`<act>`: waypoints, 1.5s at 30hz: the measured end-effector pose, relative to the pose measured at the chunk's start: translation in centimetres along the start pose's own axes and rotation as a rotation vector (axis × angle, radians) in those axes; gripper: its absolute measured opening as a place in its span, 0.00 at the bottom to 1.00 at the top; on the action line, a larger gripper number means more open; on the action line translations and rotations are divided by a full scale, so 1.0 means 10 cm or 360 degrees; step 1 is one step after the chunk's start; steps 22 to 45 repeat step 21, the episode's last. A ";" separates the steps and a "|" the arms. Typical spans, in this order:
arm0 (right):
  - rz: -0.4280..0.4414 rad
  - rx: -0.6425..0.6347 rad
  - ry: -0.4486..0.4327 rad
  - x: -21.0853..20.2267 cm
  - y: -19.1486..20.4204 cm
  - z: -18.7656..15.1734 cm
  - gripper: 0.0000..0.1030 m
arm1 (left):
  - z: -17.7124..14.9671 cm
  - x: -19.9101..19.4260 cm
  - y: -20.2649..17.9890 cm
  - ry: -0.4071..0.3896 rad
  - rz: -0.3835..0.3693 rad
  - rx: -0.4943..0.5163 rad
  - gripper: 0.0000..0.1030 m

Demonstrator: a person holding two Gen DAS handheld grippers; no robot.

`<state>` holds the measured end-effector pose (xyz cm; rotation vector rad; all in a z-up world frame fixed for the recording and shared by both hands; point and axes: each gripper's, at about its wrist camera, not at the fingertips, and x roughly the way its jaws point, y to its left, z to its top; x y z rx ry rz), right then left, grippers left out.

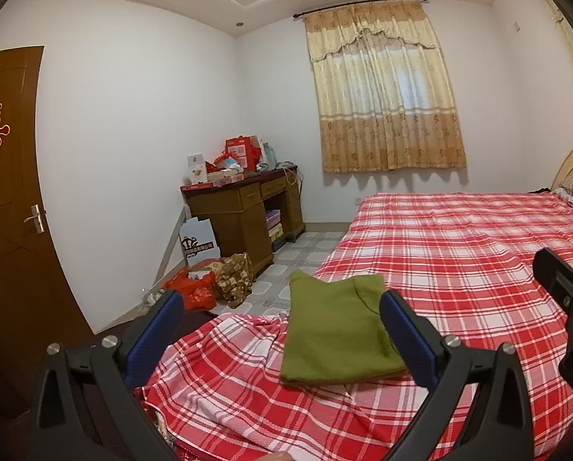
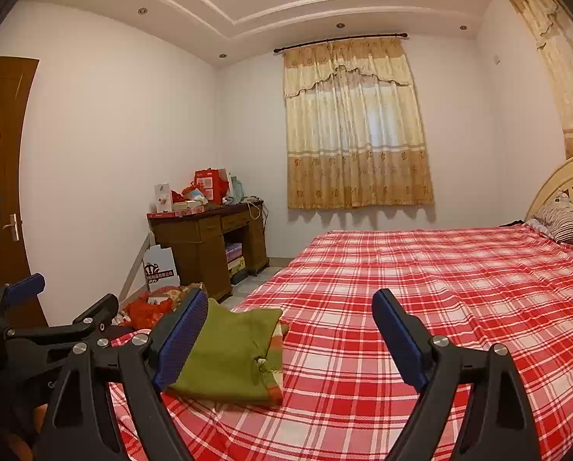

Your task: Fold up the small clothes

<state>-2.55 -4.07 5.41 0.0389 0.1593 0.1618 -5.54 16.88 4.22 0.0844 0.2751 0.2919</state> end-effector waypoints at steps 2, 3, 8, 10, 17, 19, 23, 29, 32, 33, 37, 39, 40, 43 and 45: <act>0.0003 0.0000 0.0011 0.02 0.00 -0.01 0.85 | 0.00 0.03 0.01 0.0014 -0.0001 -0.0003 1.00; 0.0003 0.0001 0.0014 0.03 0.00 -0.02 0.85 | 0.00 0.04 0.01 0.0019 0.0001 -0.0005 1.00; 0.0003 0.0003 0.0021 0.05 0.00 -0.03 0.85 | -0.01 0.06 0.01 0.0032 0.0012 -0.0006 1.00; 0.0003 0.0003 0.0026 0.06 -0.01 -0.04 0.85 | -0.02 0.08 0.02 0.0039 0.0027 -0.0004 1.00; 0.0001 0.0006 0.0062 0.11 -0.01 -0.10 0.85 | -0.06 0.27 0.07 0.0181 -0.0065 -0.0066 1.00; 0.0003 0.0012 0.0069 0.13 -0.02 -0.11 0.85 | -0.08 0.31 0.07 0.0205 -0.0078 -0.0065 1.00; 0.0004 0.0019 0.0076 0.14 -0.03 -0.13 0.85 | -0.10 0.35 0.05 0.0220 -0.0050 -0.0046 1.00; 0.0004 0.0019 0.0076 0.14 -0.03 -0.13 0.85 | -0.10 0.35 0.05 0.0220 -0.0050 -0.0046 1.00; 0.0004 0.0019 0.0076 0.14 -0.03 -0.13 0.85 | -0.10 0.35 0.05 0.0220 -0.0050 -0.0046 1.00; 0.0004 0.0019 0.0076 0.14 -0.03 -0.13 0.85 | -0.10 0.35 0.05 0.0220 -0.0050 -0.0046 1.00; 0.0004 0.0019 0.0076 0.14 -0.03 -0.13 0.85 | -0.10 0.35 0.05 0.0220 -0.0050 -0.0046 1.00; 0.0004 0.0019 0.0076 0.14 -0.03 -0.13 0.85 | -0.10 0.35 0.05 0.0220 -0.0050 -0.0046 1.00; 0.0004 0.0019 0.0076 0.14 -0.03 -0.13 0.85 | -0.10 0.35 0.05 0.0220 -0.0050 -0.0046 1.00; 0.0004 0.0019 0.0076 0.14 -0.03 -0.13 0.85 | -0.10 0.35 0.05 0.0220 -0.0050 -0.0046 1.00; 0.0004 0.0019 0.0076 0.14 -0.03 -0.13 0.85 | -0.10 0.35 0.05 0.0220 -0.0050 -0.0046 1.00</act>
